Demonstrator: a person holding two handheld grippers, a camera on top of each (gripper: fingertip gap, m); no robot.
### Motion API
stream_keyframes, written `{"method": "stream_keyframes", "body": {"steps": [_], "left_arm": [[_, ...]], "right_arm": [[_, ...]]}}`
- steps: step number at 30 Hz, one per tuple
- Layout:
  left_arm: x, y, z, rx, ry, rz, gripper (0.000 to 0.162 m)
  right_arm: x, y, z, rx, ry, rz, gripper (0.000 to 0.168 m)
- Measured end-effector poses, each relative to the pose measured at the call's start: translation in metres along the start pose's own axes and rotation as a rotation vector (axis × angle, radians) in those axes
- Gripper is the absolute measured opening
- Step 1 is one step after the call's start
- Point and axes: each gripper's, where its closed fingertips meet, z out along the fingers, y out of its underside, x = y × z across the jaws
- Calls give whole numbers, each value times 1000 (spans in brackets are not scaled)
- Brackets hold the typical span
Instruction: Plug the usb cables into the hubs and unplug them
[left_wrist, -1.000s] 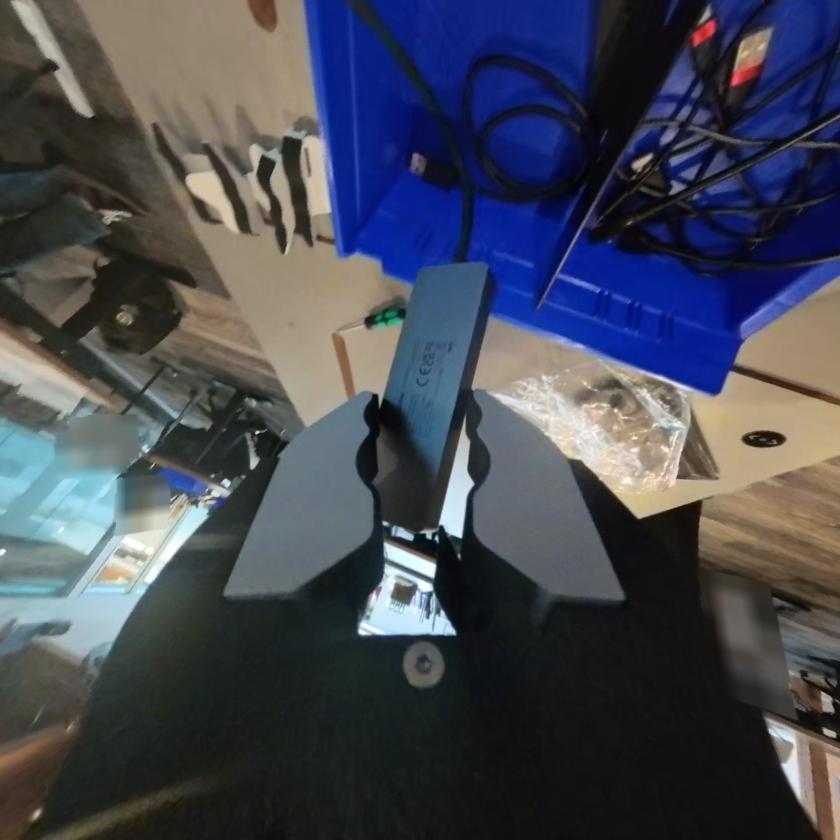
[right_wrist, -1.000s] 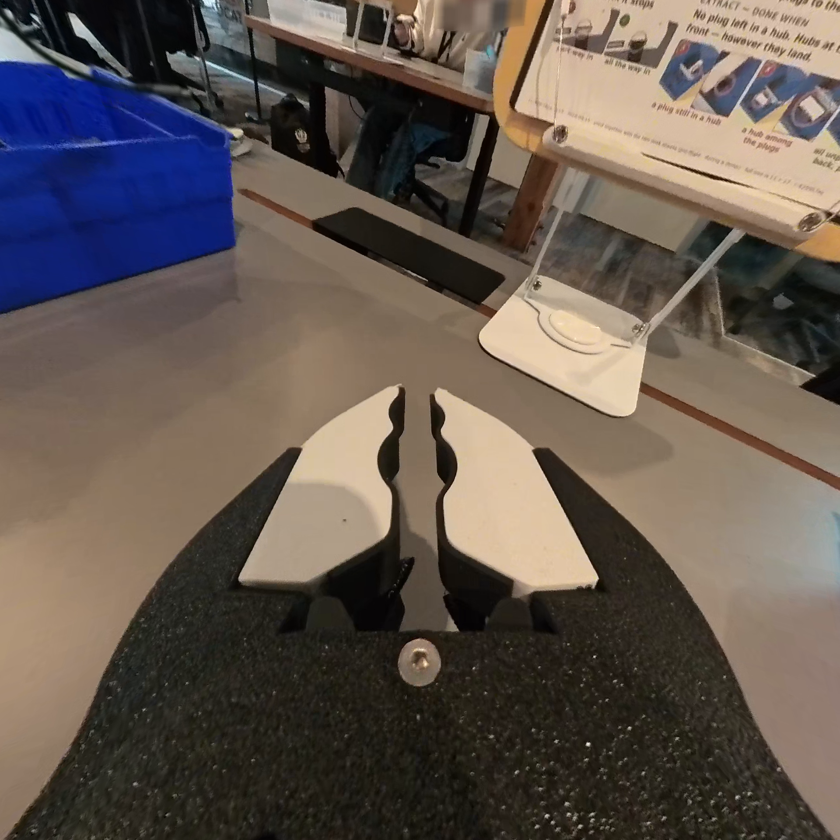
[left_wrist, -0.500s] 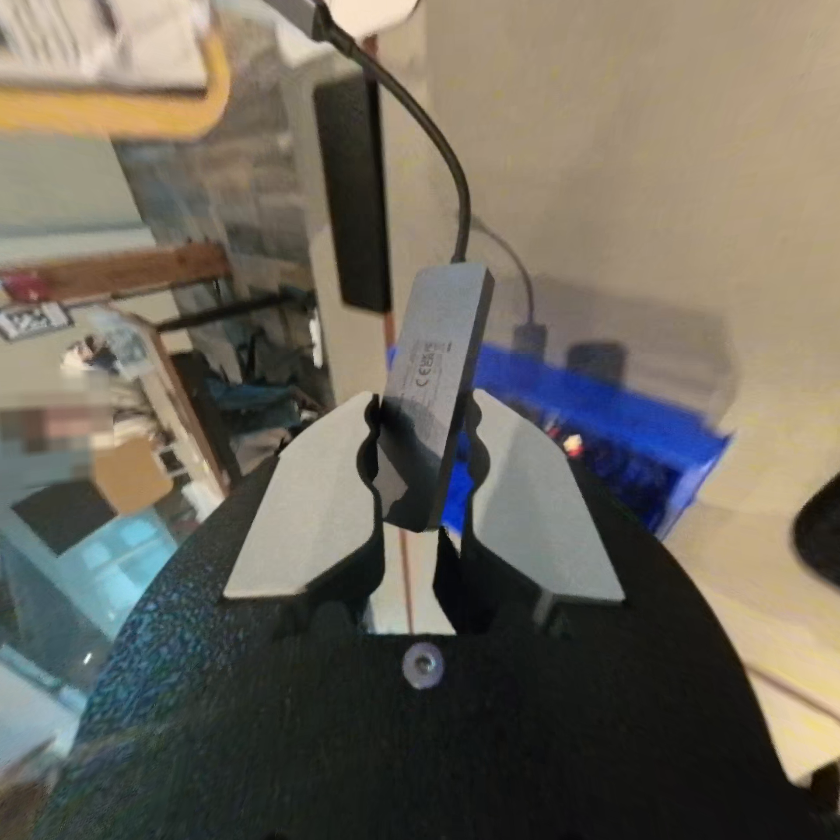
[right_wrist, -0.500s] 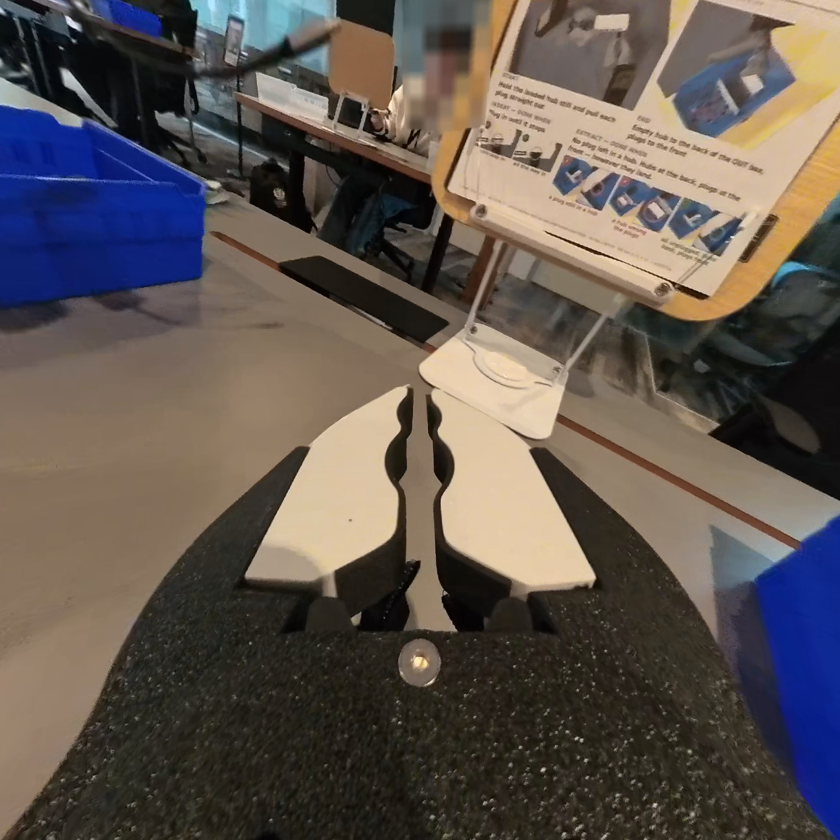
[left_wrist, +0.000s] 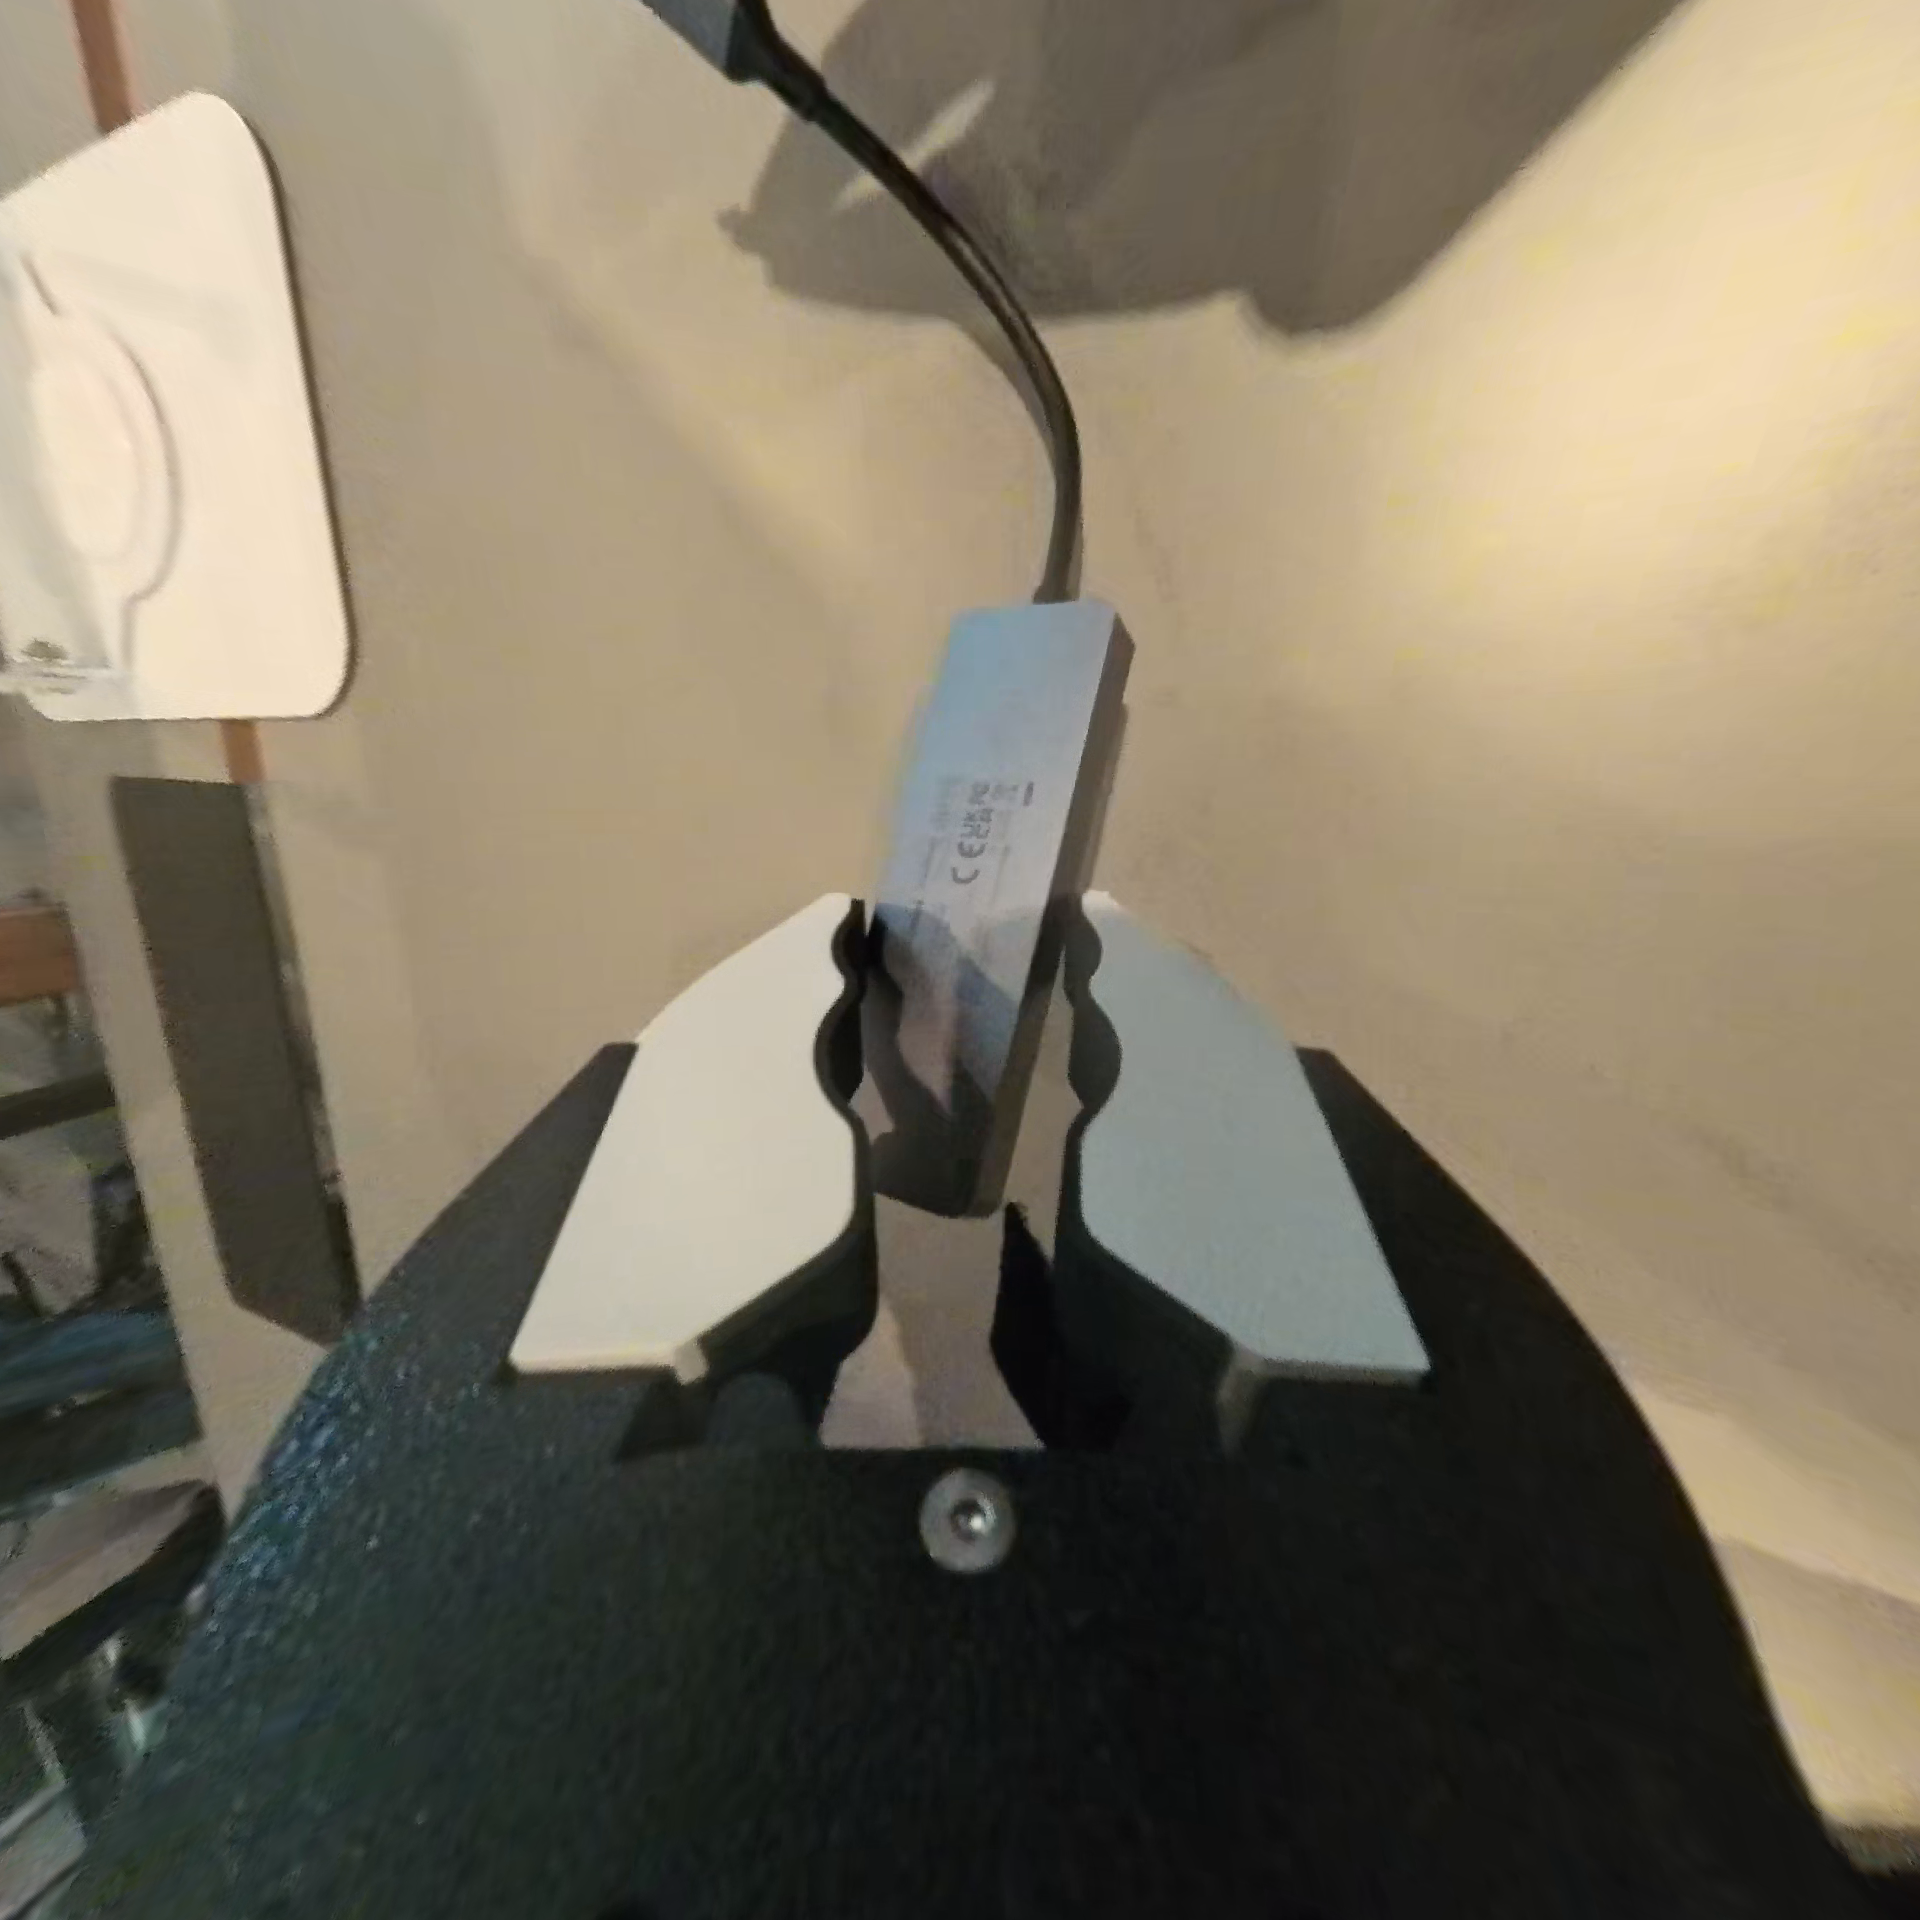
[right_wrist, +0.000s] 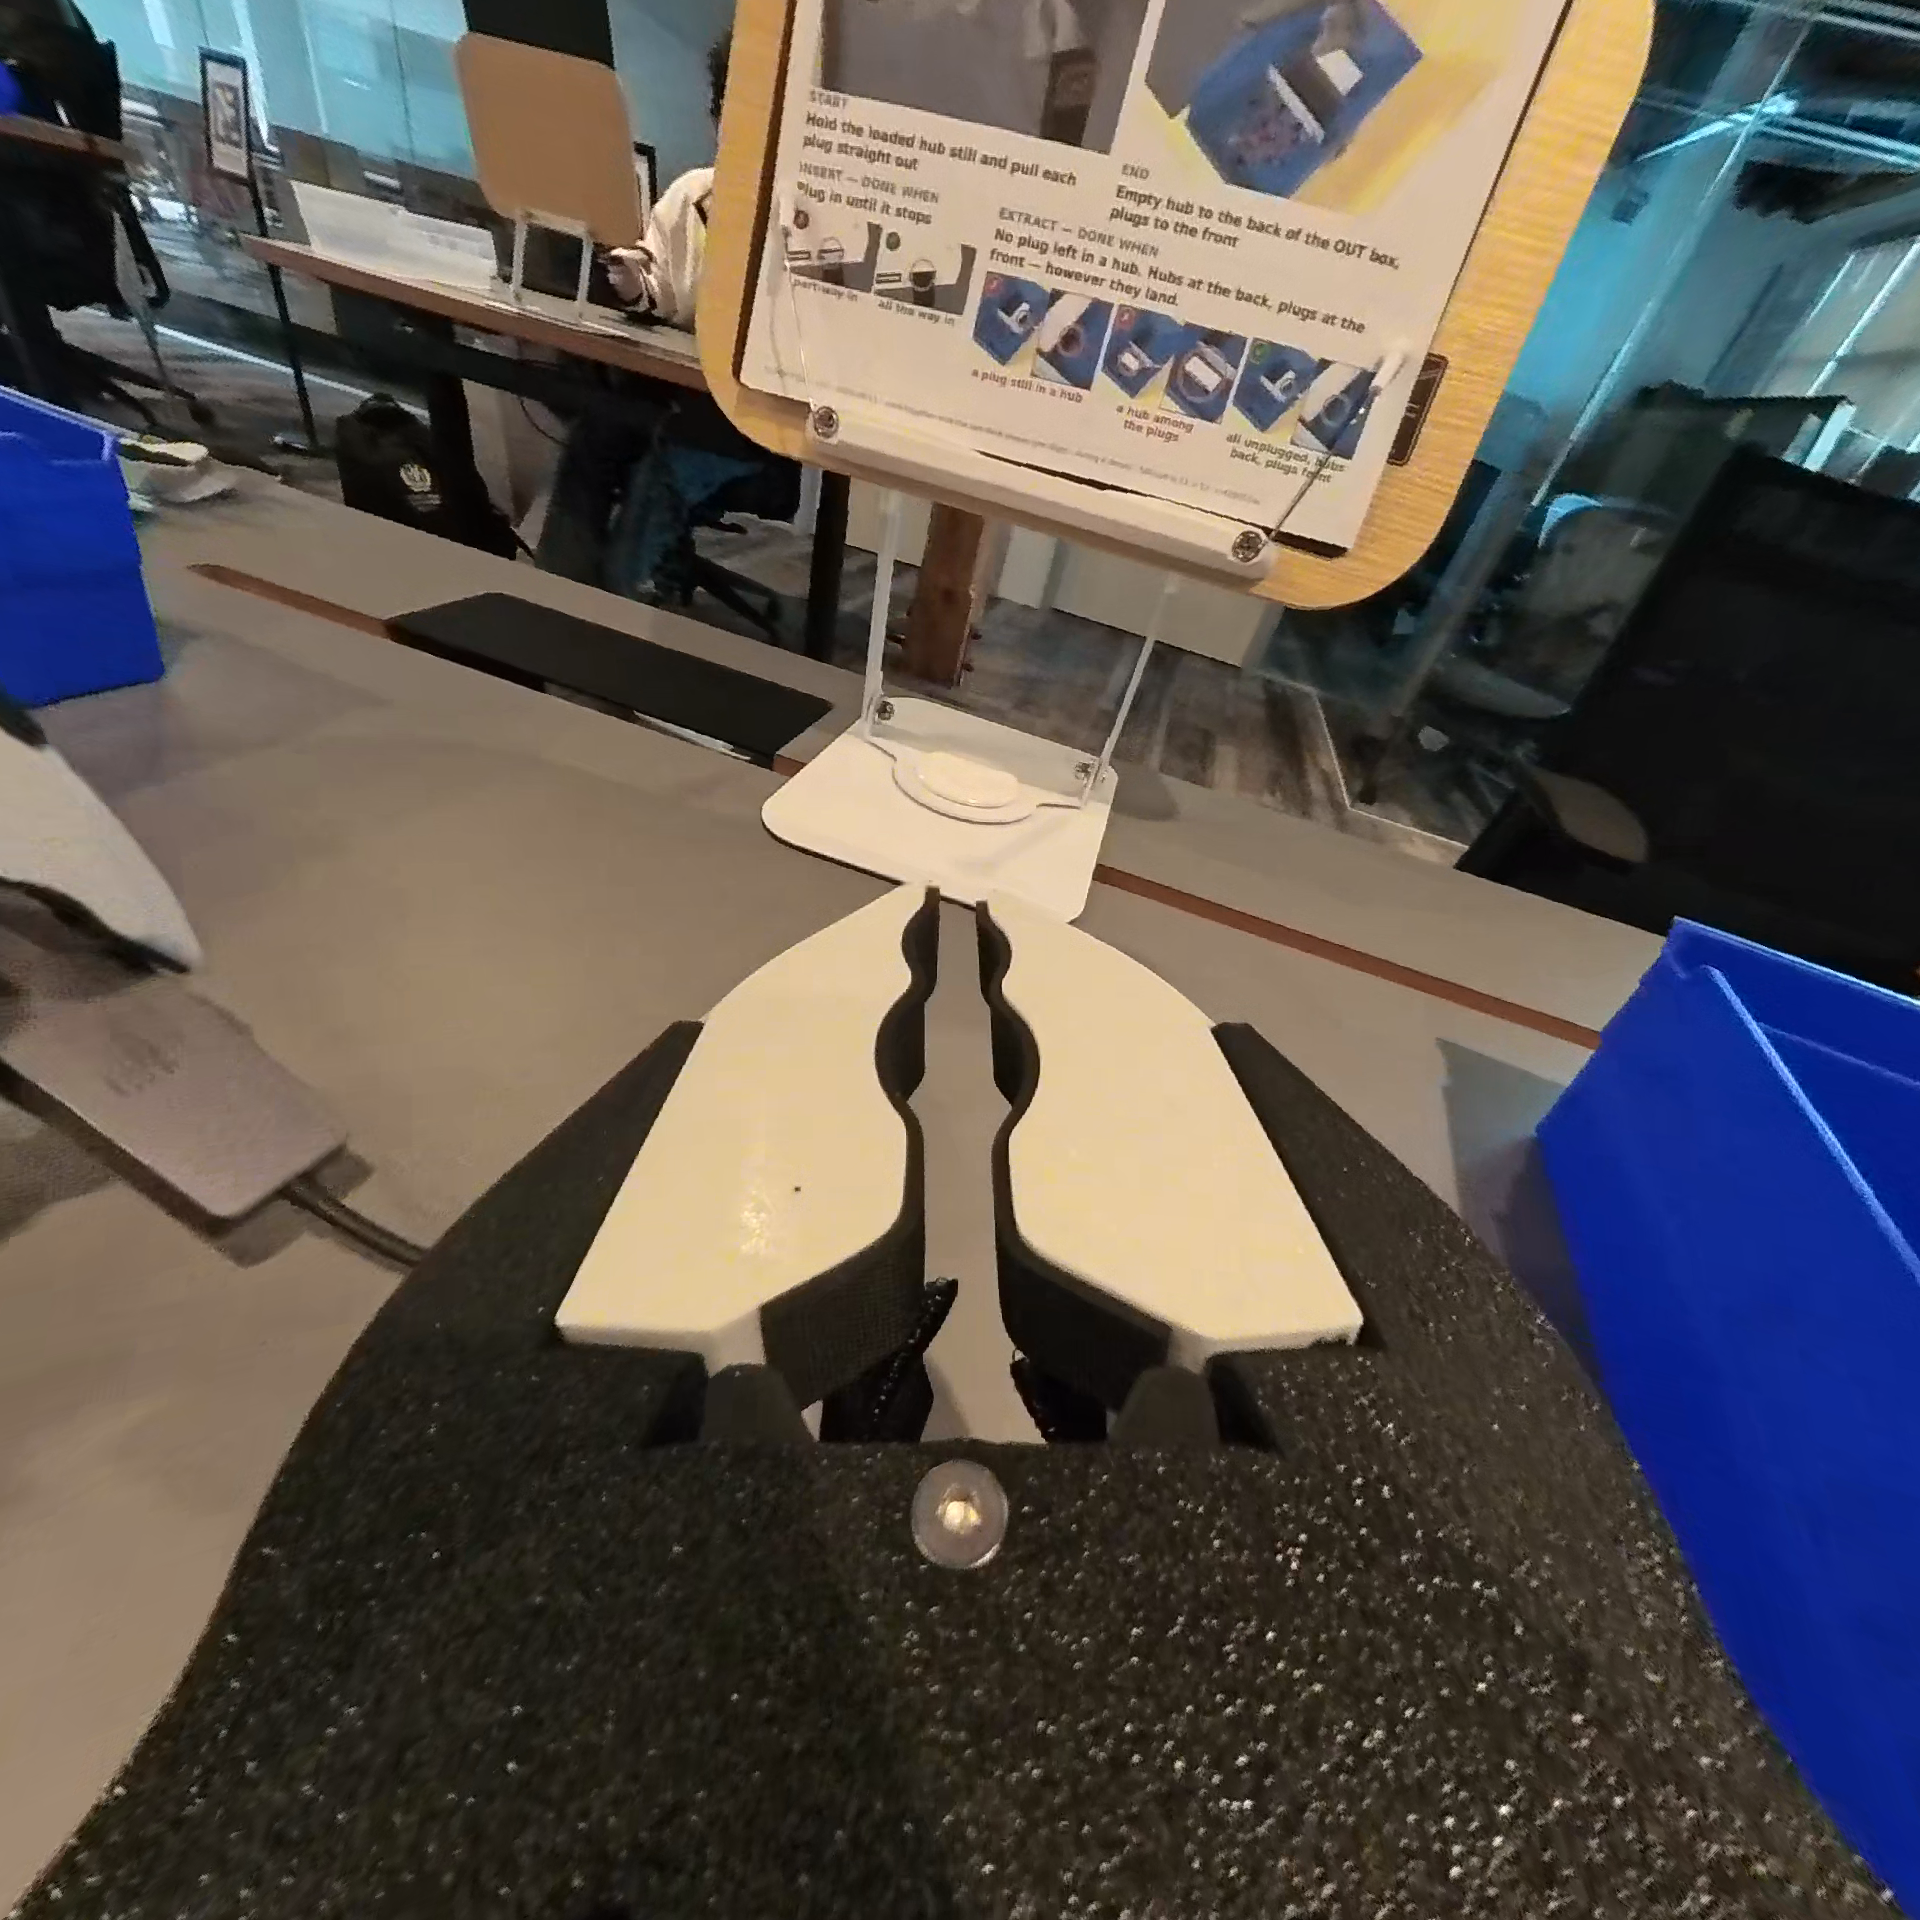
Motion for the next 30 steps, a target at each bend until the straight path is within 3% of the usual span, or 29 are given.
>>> {"method": "stream_keyframes", "body": {"steps": [4,6,10,11,13,16,19,23,26,30], "left_arm": [[4,8,21,-34,7,-56,39],[12,-4,16,63,89,-161,54],[5,-8,-32,243,96,-312,84],[2,1,-51,247,49,-307,83],[-8,37,-92,199,-90,-286,73],[-26,123,-149,-9,-285,-304,58],[-27,210,-179,-246,-325,-252,38],[-1,277,-158,-404,-111,-219,38],[1,299,-130,-413,-60,-181,30],[11,308,-110,-402,81,-289,30]], "right_arm": [[2,-1,-1,6,9,-8,7],[3,-1,-1,8,6,3,7],[11,0,-2,4,26,5,7],[13,0,-3,3,30,8,7],[15,0,-3,3,36,14,7],[17,1,-3,-2,37,17,7],[15,1,-3,-7,35,8,7],[13,3,-2,-21,42,-26,7],[14,7,-1,-34,59,-59,7],[17,13,-1,-56,88,-104,7]]}}
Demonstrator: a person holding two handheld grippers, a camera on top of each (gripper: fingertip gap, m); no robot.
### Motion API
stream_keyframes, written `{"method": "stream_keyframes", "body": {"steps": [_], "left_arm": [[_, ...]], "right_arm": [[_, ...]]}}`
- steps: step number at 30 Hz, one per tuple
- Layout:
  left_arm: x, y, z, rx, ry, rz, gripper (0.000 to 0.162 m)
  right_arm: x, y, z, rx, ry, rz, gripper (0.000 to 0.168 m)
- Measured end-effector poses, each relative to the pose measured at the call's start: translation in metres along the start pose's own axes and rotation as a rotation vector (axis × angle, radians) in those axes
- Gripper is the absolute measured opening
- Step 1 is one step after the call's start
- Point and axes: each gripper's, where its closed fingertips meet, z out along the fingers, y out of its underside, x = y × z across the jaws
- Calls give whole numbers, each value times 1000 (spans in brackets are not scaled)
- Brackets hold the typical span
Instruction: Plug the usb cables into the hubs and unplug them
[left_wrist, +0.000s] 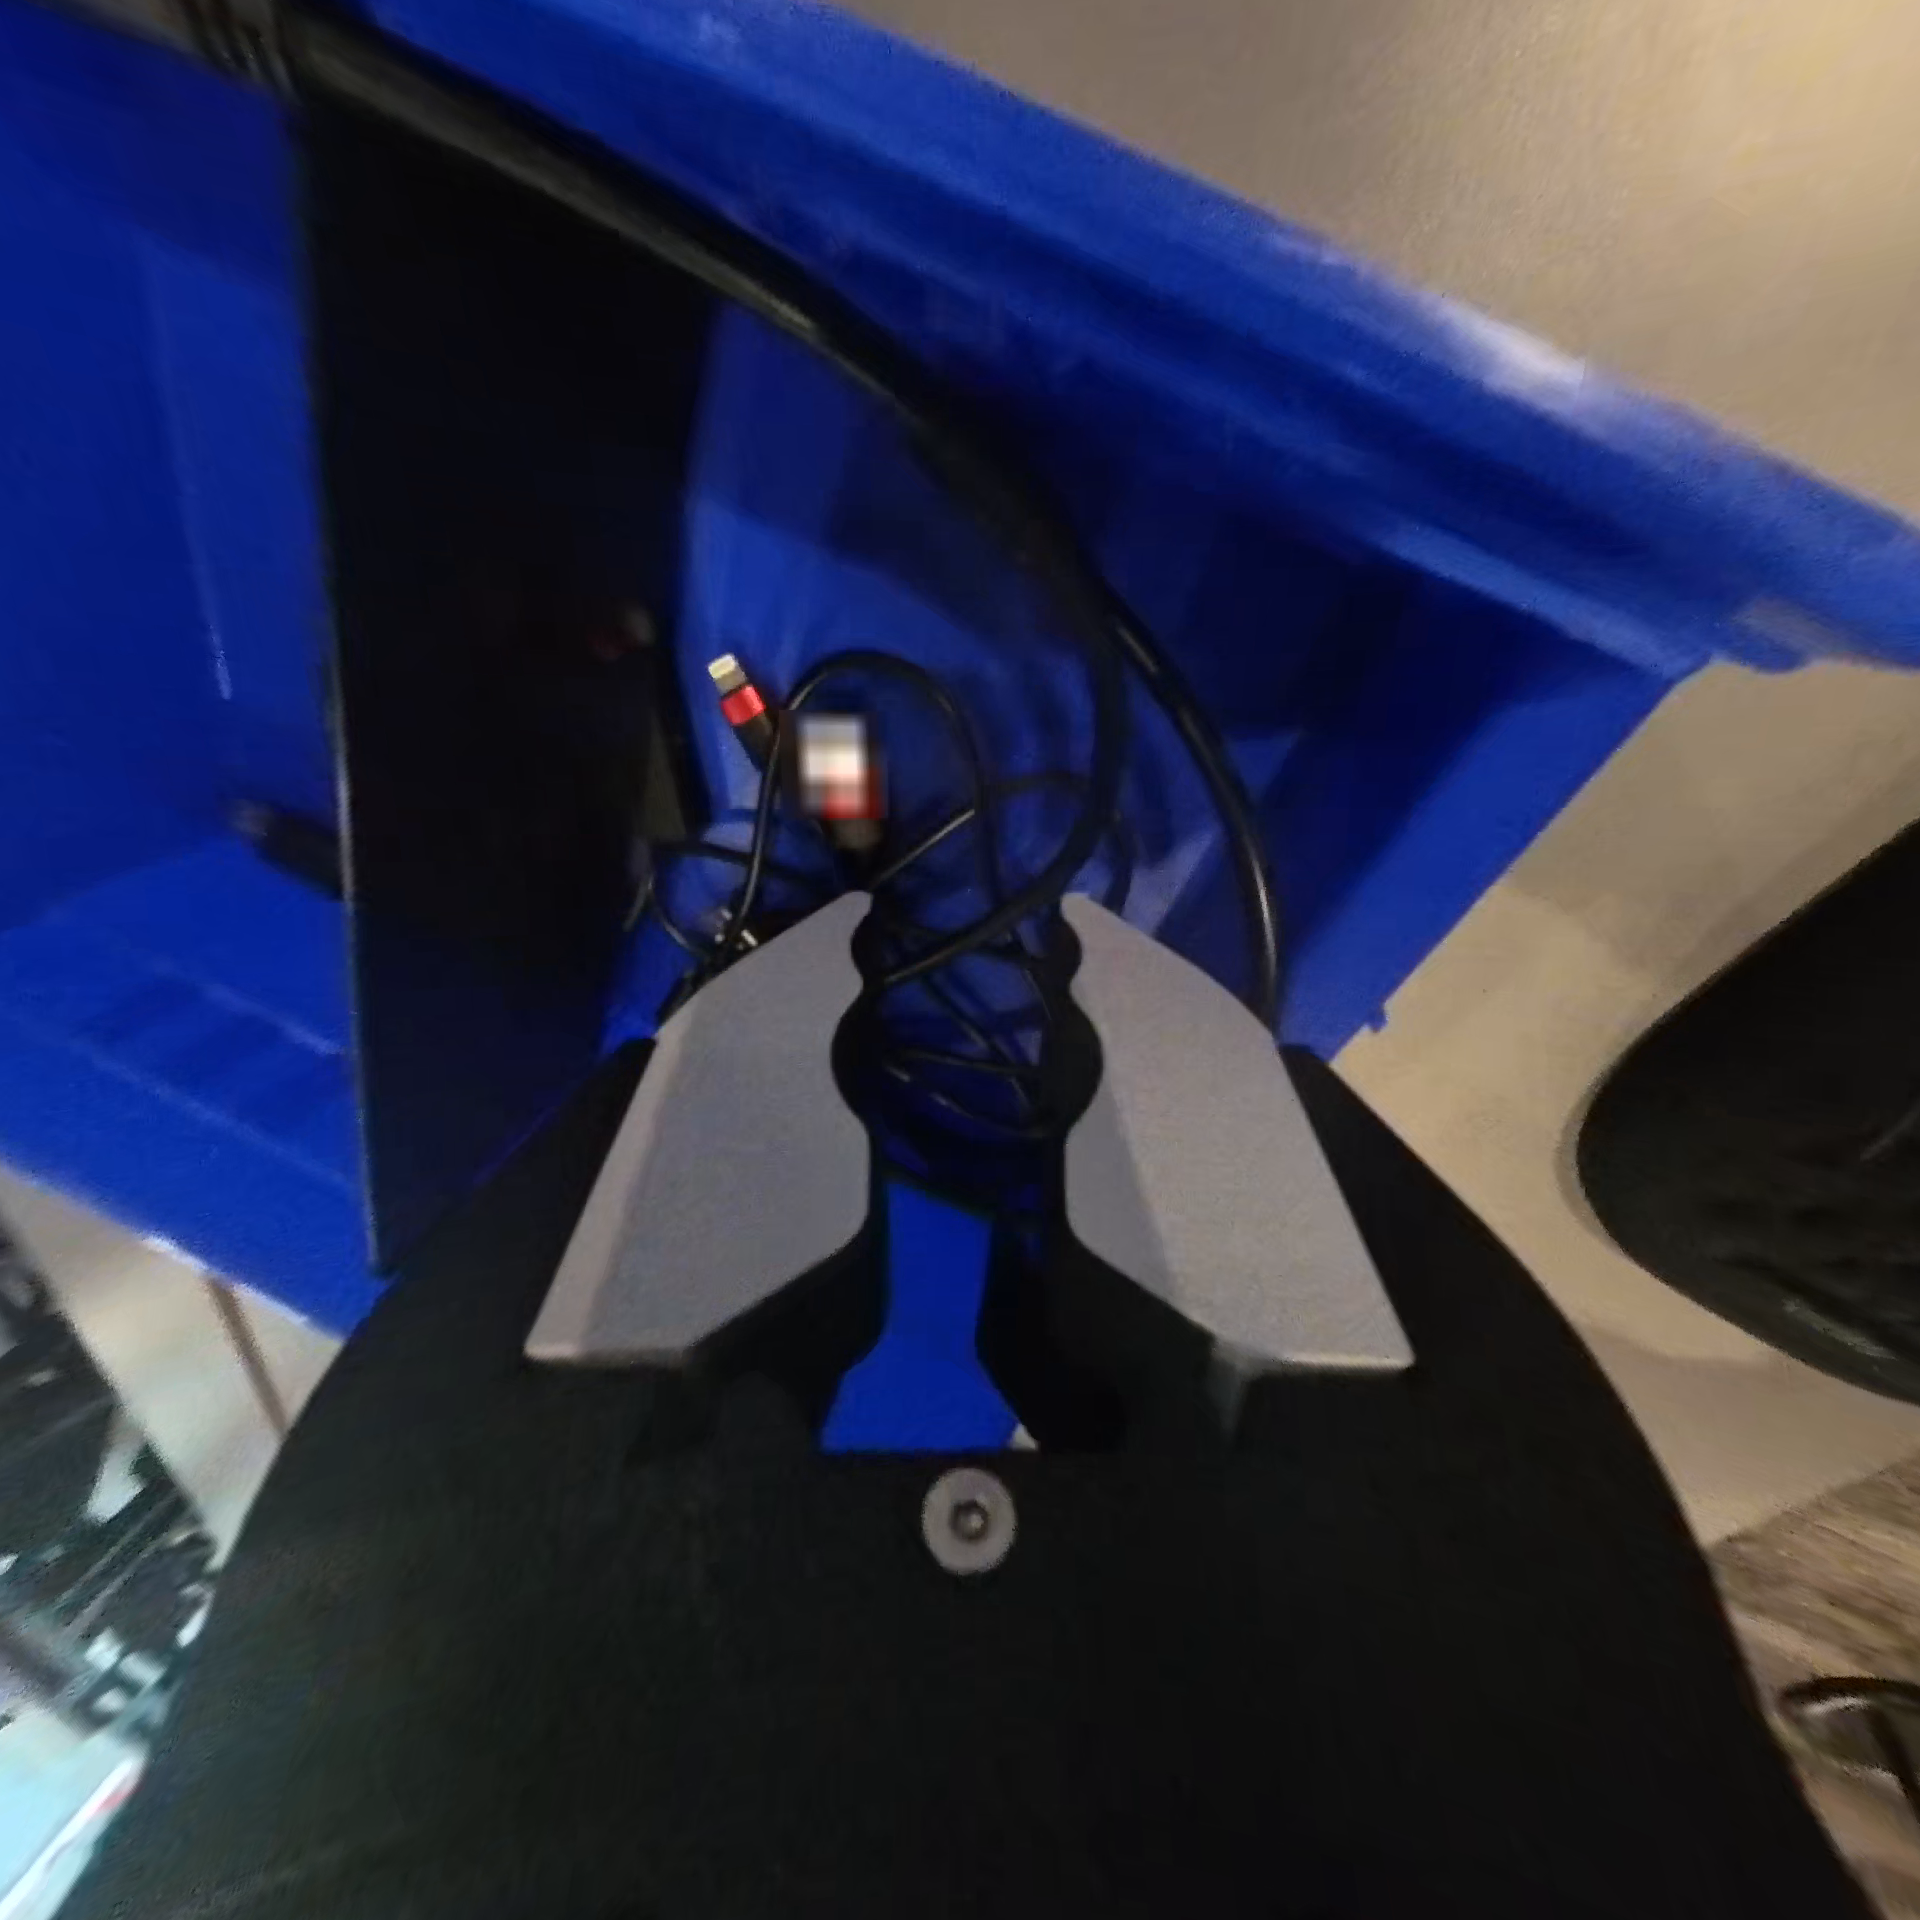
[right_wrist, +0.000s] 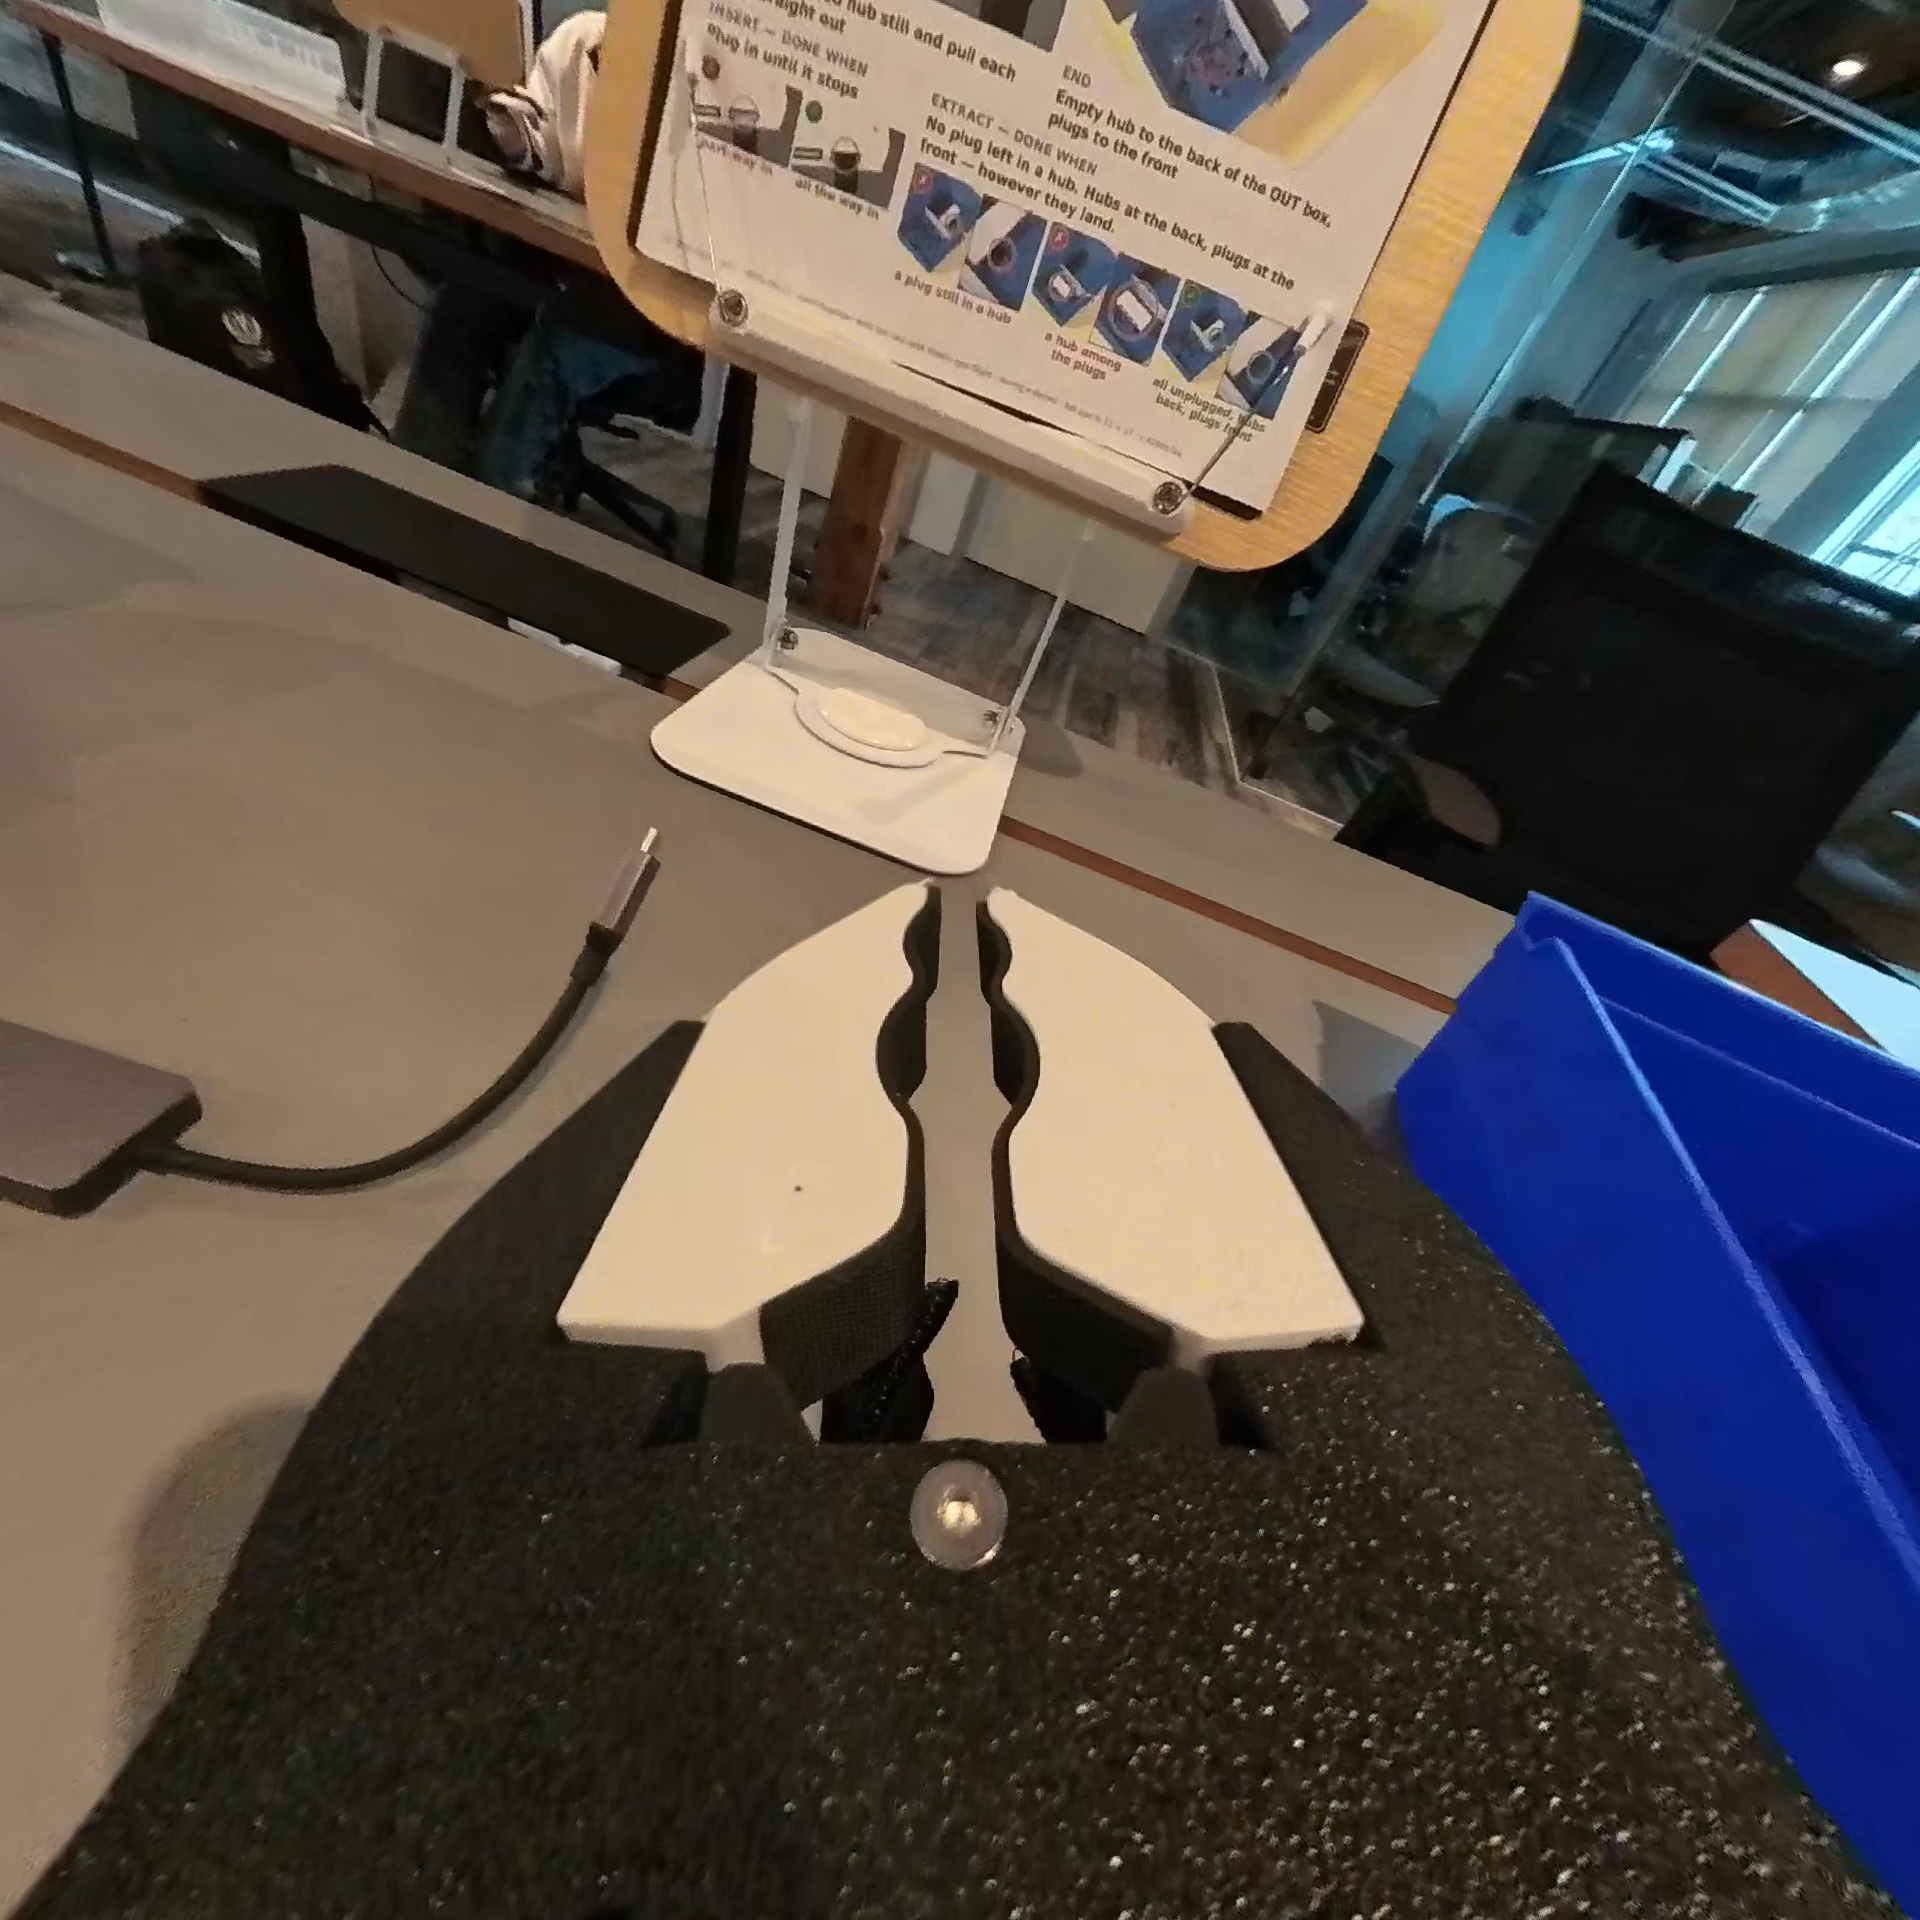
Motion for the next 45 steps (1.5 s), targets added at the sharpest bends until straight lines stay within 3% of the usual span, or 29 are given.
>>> {"method": "stream_keyframes", "body": {"steps": [11,13,15,18,25,30,33,35,40,45], "left_arm": [[14,5,28,-115,180,-23,33],[14,4,31,-107,181,1,15],[11,5,29,-114,164,41,10],[1,5,10,-106,132,39,6],[-39,-4,-75,14,-14,-48,5],[-55,-69,-143,292,-195,48,5],[-43,-126,-170,486,-177,151,5],[-31,-160,-173,522,-137,225,5],[1,-232,-133,402,-87,436,5],[16,-266,-57,189,13,385,5]], "right_arm": [[-4,6,2,-33,-18,-20,3],[-4,7,2,-37,-17,-20,3],[-3,9,2,-42,-17,-20,3],[-2,11,3,-50,-14,-23,3],[-3,10,2,-44,-13,-24,3],[-4,11,3,-47,-17,-26,3],[-4,10,3,-39,-13,-27,3],[-2,9,3,-29,3,-31,2],[15,9,0,5,68,-6,0],[22,11,0,4,74,33,0]]}}
